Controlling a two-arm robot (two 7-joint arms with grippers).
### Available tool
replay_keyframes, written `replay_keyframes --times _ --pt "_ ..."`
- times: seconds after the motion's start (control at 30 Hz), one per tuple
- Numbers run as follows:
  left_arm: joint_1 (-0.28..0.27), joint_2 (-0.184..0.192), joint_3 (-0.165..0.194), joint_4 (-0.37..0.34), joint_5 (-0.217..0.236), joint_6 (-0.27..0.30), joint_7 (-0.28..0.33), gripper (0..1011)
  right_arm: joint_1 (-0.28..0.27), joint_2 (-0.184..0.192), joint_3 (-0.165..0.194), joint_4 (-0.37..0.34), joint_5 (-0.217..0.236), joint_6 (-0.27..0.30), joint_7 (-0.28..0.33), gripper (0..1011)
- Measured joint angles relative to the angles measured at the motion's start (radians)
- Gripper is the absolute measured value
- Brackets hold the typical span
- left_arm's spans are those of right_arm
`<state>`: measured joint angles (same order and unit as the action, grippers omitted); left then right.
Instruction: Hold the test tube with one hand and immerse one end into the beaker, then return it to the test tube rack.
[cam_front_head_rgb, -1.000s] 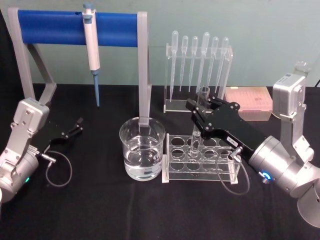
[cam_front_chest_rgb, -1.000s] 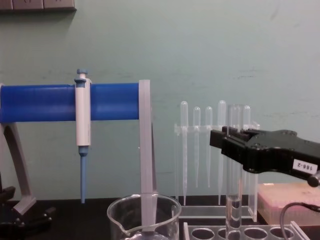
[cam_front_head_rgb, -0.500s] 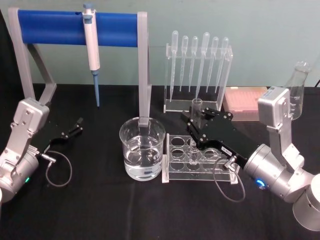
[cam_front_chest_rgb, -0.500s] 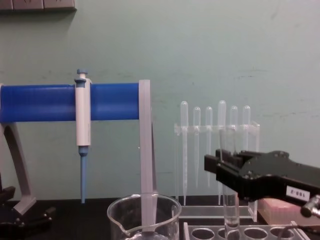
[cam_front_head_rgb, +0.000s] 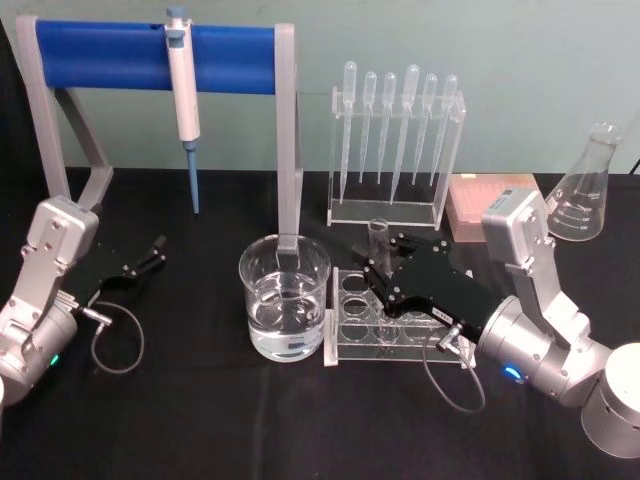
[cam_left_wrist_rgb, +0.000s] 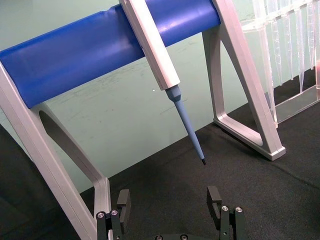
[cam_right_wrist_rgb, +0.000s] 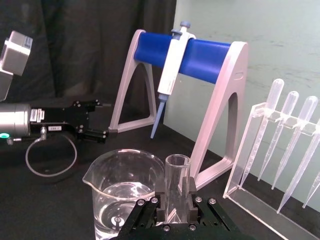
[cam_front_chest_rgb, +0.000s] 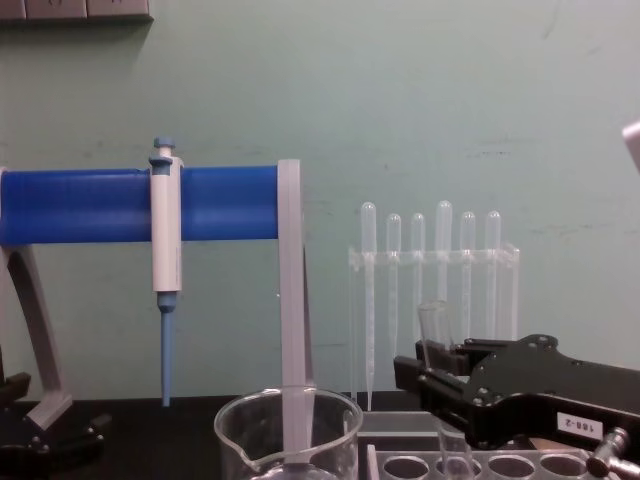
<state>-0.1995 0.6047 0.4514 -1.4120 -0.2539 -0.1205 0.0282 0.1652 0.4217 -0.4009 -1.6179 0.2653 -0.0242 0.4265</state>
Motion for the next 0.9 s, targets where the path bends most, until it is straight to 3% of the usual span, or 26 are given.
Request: replay_keyframes --times 0.23,0.27,0.47,0.67,0.77,0.9 --pt "0.000 0.000 0.000 0.000 0.000 0.000 0.000 1000 -0.002 0.009 -0.005 -0.014 -0.017 0.017 0.004 399" --pt "0.000 0.000 0.000 0.000 0.000 0.000 0.000 1000 -0.010 0.013 -0.003 -0.022 -0.018 0.019 0.003 470" --pt "0.000 0.000 0.000 0.000 0.000 0.000 0.000 1000 -0.077 0.041 0.022 -0.085 -0.020 0.031 -0.021 651" --pt "0.000 0.000 0.000 0.000 0.000 0.000 0.000 1000 -0.229 0.082 0.105 -0.190 -0.020 0.000 -0.081 824" --pt "0.000 0.000 0.000 0.000 0.000 0.000 0.000 1000 -0.280 0.084 0.156 -0.208 -0.019 -0.024 -0.121 914" --pt "0.000 0.000 0.000 0.000 0.000 0.000 0.000 1000 -0.307 0.068 0.200 -0.208 -0.043 -0.045 -0.184 1003"
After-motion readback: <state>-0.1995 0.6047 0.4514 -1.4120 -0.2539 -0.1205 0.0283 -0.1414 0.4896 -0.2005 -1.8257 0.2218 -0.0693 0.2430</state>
